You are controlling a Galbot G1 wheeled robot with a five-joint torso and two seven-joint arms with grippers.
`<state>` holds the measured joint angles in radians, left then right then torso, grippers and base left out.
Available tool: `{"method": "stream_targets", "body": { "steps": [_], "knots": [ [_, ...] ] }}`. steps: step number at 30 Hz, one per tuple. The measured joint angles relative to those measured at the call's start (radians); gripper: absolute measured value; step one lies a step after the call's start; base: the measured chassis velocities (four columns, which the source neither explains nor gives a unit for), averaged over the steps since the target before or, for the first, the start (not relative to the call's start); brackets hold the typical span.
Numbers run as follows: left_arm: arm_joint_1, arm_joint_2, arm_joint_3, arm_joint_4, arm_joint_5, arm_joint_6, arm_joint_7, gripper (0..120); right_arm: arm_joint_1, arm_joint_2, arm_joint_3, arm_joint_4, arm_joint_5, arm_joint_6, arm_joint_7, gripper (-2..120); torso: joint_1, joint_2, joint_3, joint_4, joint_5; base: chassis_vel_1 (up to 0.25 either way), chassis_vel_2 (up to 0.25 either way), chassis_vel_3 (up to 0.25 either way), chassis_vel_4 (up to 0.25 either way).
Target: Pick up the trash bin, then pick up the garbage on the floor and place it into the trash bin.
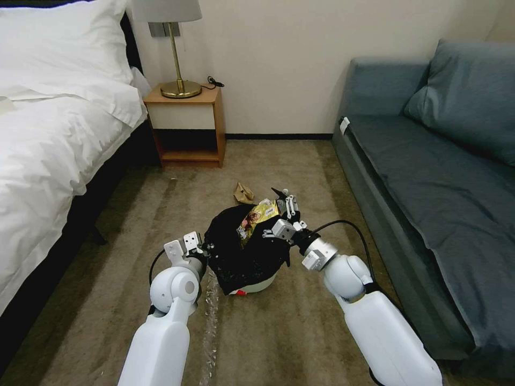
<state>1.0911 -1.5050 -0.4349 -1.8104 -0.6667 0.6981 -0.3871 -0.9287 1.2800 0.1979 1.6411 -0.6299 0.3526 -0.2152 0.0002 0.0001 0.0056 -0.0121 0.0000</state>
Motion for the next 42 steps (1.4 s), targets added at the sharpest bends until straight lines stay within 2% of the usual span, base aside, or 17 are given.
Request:
{"method": "stream_targets", "body": {
  "steps": [2, 7, 9, 13, 15, 17, 25, 34, 40, 42],
  "knots": [
    [-0.003, 0.000, 0.000, 0.003, 0.002, 0.000, 0.001, 3, -0.001, 0.003, 0.013, -0.003, -0.104, 0.035, 0.005, 100, 0.000, 0.000, 0.000, -0.0001, 0.0000, 0.000, 0.000, 0.000, 0.000],
    [-0.005, -0.002, 0.001, 0.006, 0.003, 0.000, 0.003, 3, -0.004, 0.008, 0.028, 0.000, -0.215, 0.075, 0.018, 100, 0.000, 0.000, 0.000, -0.0001, 0.0001, 0.000, 0.000, 0.000, 0.000],
    [-0.005, -0.002, 0.003, 0.007, 0.004, 0.000, 0.003, 3, -0.002, 0.014, 0.047, 0.015, -0.329, 0.110, 0.028, 100, 0.000, 0.000, 0.000, 0.0000, 0.0000, 0.000, 0.000, 0.000, 0.000],
    [-0.005, -0.003, 0.004, 0.008, 0.004, 0.000, 0.002, 3, 0.002, 0.019, 0.057, 0.030, -0.422, 0.137, 0.038, 100, 0.000, 0.000, 0.000, -0.0001, 0.0000, 0.000, 0.000, 0.000, 0.000],
    [-0.006, -0.003, 0.005, 0.009, 0.004, 0.003, -0.004, 3, 0.006, 0.026, 0.069, 0.053, -0.536, 0.174, 0.048, 100, 0.000, 0.000, 0.000, 0.0000, 0.0000, 0.000, 0.000, 0.000, 0.000],
    [-0.006, -0.003, 0.005, 0.009, 0.003, 0.004, -0.006, 3, 0.006, 0.027, 0.069, 0.057, -0.550, 0.178, 0.049, 100, 0.000, 0.000, 0.000, 0.0000, 0.0000, 0.000, 0.000, 0.000, 0.000],
    [-0.010, -0.006, 0.005, 0.006, -0.004, 0.009, -0.023, 3, -0.004, 0.035, 0.062, 0.099, -0.750, 0.236, 0.053, 100, 0.000, 0.000, 0.000, 0.0000, 0.0000, 0.000, 0.000, 0.000, 0.000],
    [-0.007, -0.005, 0.003, 0.004, -0.004, 0.010, -0.023, 3, 0.010, 0.044, 0.079, 0.112, -0.759, 0.235, 0.047, 100, 0.000, 0.000, 0.000, -0.0001, 0.0000, 0.000, 0.000, 0.000, 0.000],
    [-0.008, -0.003, 0.003, 0.004, -0.004, 0.010, -0.023, 3, 0.042, 0.046, 0.119, 0.153, -0.659, 0.171, 0.035, 100, 0.000, 0.000, 0.000, -0.0001, 0.0000, 0.000, 0.000, 0.000, 0.000],
    [-0.008, -0.004, 0.003, 0.004, -0.004, 0.010, -0.022, 3, 0.052, 0.046, 0.141, 0.164, -0.583, 0.117, 0.038, 100, 0.000, 0.000, 0.000, 0.0000, 0.0000, 0.000, 0.000, 0.000, 0.000]
  ]
}}
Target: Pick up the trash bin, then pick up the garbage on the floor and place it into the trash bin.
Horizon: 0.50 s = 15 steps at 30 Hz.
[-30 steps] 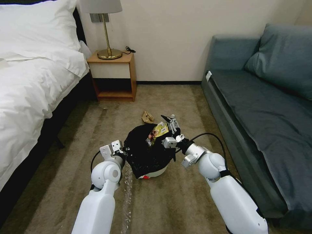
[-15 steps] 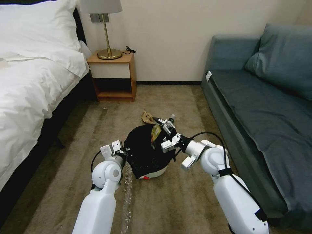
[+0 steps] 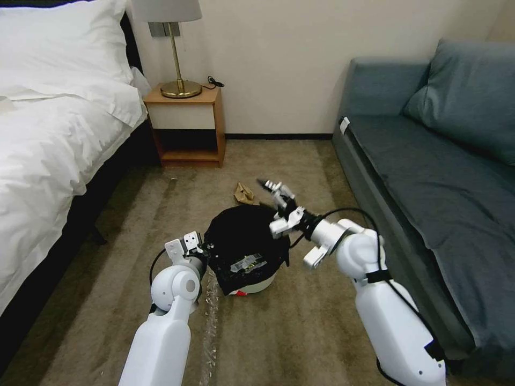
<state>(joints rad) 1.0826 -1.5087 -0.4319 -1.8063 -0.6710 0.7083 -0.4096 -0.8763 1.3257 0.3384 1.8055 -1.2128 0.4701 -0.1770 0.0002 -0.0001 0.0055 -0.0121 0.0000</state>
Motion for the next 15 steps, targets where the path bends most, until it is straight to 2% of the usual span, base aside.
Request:
{"method": "stream_targets", "body": {
  "steps": [1, 2, 3, 4, 5, 6, 7, 8, 9, 10, 13, 15],
  "knots": [
    [0.000, 0.000, 0.000, 0.000, 0.000, 0.000, 0.000, 3, 0.000, 0.000, 0.000, 0.000, 0.000, 0.000, 0.000, 100, 0.000, 0.000, 0.000, 0.0000, 0.0000, 0.000, 0.000, 0.000, 0.000],
    [0.000, 0.000, 0.000, -0.001, 0.000, 0.000, 0.001, 3, 0.001, -0.002, 0.008, 0.002, 0.066, -0.043, 0.005, 100, 0.000, 0.000, 0.000, 0.0000, 0.0000, 0.000, 0.000, 0.000, 0.000],
    [0.000, 0.000, 0.000, -0.003, 0.000, 0.000, 0.002, 3, -0.004, -0.006, 0.012, 0.002, 0.190, -0.112, 0.015, 100, 0.000, 0.000, 0.000, 0.0000, 0.0000, 0.000, 0.000, 0.000, 0.000],
    [0.000, 0.000, 0.000, -0.003, 0.000, 0.000, 0.002, 3, -0.004, -0.006, 0.012, 0.002, 0.190, -0.112, 0.015, 100, 0.000, 0.000, 0.000, 0.0000, 0.0000, 0.000, 0.000, 0.000, 0.000],
    [-0.001, 0.002, -0.002, -0.004, 0.000, -0.001, 0.005, 3, -0.017, -0.013, 0.011, -0.004, 0.368, -0.196, 0.043, 100, 0.000, 0.000, 0.000, 0.0000, 0.0000, 0.000, 0.000, 0.000, 0.000],
    [-0.001, 0.004, -0.005, -0.005, 0.000, -0.003, 0.007, 3, -0.027, -0.016, 0.009, -0.010, 0.492, -0.253, 0.068, 100, 0.000, 0.000, 0.000, -0.0001, 0.0001, 0.000, 0.000, 0.000, 0.000],
    [-0.001, 0.004, -0.005, -0.005, 0.000, -0.003, 0.007, 3, -0.027, -0.016, 0.009, -0.010, 0.492, -0.253, 0.068, 100, 0.000, 0.000, 0.000, -0.0001, 0.0001, 0.000, 0.000, 0.000, 0.000],
    [-0.001, 0.005, -0.008, -0.008, 0.000, -0.004, 0.010, 3, -0.039, -0.019, 0.008, -0.016, 0.641, -0.313, 0.098, 100, 0.000, 0.000, 0.000, -0.0001, 0.0002, 0.000, 0.000, 0.000, 0.000],
    [-0.001, 0.007, -0.012, -0.011, 0.000, -0.005, 0.012, 3, -0.045, -0.019, 0.012, -0.021, 0.719, -0.339, 0.113, 100, 0.000, 0.000, 0.000, 0.0000, 0.0002, 0.000, 0.000, 0.000, 0.000],
    [-0.001, 0.007, -0.012, -0.011, 0.000, -0.005, 0.012, 3, -0.045, -0.019, 0.012, -0.021, 0.719, -0.339, 0.113, 100, 0.000, 0.000, 0.000, 0.0000, 0.0002, 0.000, 0.000, 0.000, 0.000],
    [-0.004, 0.011, -0.025, -0.022, -0.004, -0.010, 0.015, 3, -0.059, -0.019, 0.054, -0.047, 0.894, -0.376, 0.140, 100, 0.000, 0.000, 0.000, -0.0001, 0.0001, 0.000, 0.000, 0.000, 0.000],
    [-0.005, 0.012, -0.030, -0.025, -0.005, -0.010, 0.016, 3, -0.064, -0.019, 0.062, -0.054, 0.930, -0.384, 0.146, 100, 0.000, 0.000, 0.000, -0.0001, 0.0001, 0.000, 0.000, 0.000, 0.000]
  ]
}}
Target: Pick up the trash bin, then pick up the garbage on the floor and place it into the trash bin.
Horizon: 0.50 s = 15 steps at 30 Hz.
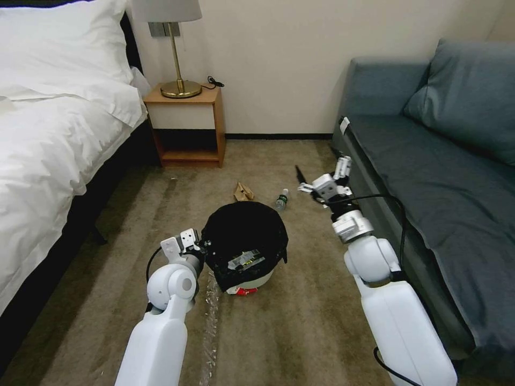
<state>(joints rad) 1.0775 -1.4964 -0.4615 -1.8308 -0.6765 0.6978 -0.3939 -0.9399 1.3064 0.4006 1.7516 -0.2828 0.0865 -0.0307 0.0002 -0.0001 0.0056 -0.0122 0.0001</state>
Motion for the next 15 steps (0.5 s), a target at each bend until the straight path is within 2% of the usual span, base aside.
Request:
{"method": "stream_targets", "body": {
  "steps": [1, 3, 4, 5, 9, 13, 15],
  "knots": [
    [-0.001, 0.001, -0.006, -0.003, -0.002, -0.001, 0.000, 3, -0.008, -0.001, 0.009, -0.010, 0.056, -0.013, 0.010, 100, 0.000, 0.000, 0.000, 0.0000, 0.0000, 0.000, 0.000, 0.000, 0.000],
    [-0.001, 0.001, -0.011, -0.007, -0.002, -0.001, 0.001, 3, -0.013, -0.001, 0.014, -0.017, 0.093, -0.021, 0.016, 100, 0.000, 0.000, 0.000, 0.0001, -0.0001, 0.000, 0.000, 0.000, 0.000],
    [-0.001, 0.002, -0.019, -0.012, -0.003, -0.002, 0.001, 3, -0.025, -0.002, 0.019, -0.030, 0.175, -0.036, 0.023, 100, 0.000, 0.000, 0.000, 0.0000, -0.0001, 0.000, 0.000, 0.000, 0.000],
    [-0.001, 0.002, -0.019, -0.012, -0.003, -0.002, 0.001, 3, -0.025, -0.002, 0.019, -0.030, 0.175, -0.036, 0.023, 100, 0.000, 0.000, 0.000, 0.0000, -0.0001, 0.000, 0.000, 0.000, 0.000],
    [-0.001, 0.003, -0.046, -0.021, -0.004, -0.006, 0.001, 3, -0.050, -0.002, 0.016, -0.083, 0.312, -0.058, 0.029, 100, 0.000, 0.000, 0.000, 0.0000, -0.0001, 0.000, 0.000, 0.000, 0.000],
    [0.004, 0.005, -0.066, -0.032, -0.006, -0.010, 0.001, 3, -0.056, 0.002, 0.010, -0.132, 0.330, -0.055, 0.021, 100, 0.000, 0.000, 0.000, 0.0000, -0.0001, 0.000, 0.000, 0.000, 0.000],
    [0.009, 0.009, -0.086, -0.043, -0.008, -0.013, 0.001, 3, -0.058, 0.009, -0.002, -0.203, 0.328, -0.040, 0.002, 100, 0.000, 0.000, 0.000, 0.0001, -0.0002, 0.000, 0.000, 0.000, 0.000]
  ]
}}
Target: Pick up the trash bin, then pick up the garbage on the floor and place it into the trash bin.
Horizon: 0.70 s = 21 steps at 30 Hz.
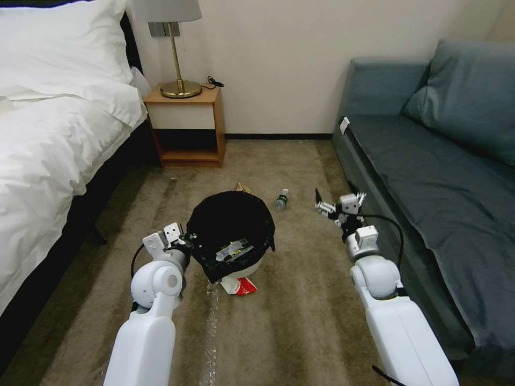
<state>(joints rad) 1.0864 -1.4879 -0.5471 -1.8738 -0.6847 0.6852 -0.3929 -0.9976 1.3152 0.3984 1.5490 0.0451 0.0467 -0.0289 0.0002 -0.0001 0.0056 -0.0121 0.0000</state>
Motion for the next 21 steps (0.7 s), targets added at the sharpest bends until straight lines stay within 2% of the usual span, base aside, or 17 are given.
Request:
{"method": "stream_targets", "body": {
  "steps": [4, 6, 14, 21],
  "knots": [
    [0.003, 0.003, -0.014, -0.006, -0.004, -0.002, 0.000, 3, 0.000, 0.005, -0.013, -0.053, -0.001, 0.010, -0.015, 100, 0.000, 0.000, 0.000, 0.0000, 0.0000, 0.000, 0.000, 0.000, 0.000],
    [0.005, 0.004, -0.028, -0.008, -0.007, -0.004, 0.000, 3, 0.001, 0.012, -0.034, -0.121, -0.007, 0.038, -0.043, 100, 0.000, 0.000, 0.000, 0.0000, 0.0000, 0.000, 0.000, 0.000, 0.000],
    [0.005, 0.007, -0.038, -0.010, -0.007, -0.005, 0.000, 3, 0.006, 0.026, -0.082, -0.221, -0.025, 0.093, -0.117, 100, 0.000, 0.000, 0.000, 0.0000, 0.0000, 0.000, 0.000, 0.000, 0.000],
    [0.004, 0.005, -0.052, -0.010, 0.000, -0.005, 0.000, 3, 0.033, 0.052, -0.144, -0.379, -0.089, 0.171, -0.178, 100, 0.000, 0.000, 0.000, 0.0000, -0.0001, 0.000, 0.000, 0.000, 0.000]
  ]
}}
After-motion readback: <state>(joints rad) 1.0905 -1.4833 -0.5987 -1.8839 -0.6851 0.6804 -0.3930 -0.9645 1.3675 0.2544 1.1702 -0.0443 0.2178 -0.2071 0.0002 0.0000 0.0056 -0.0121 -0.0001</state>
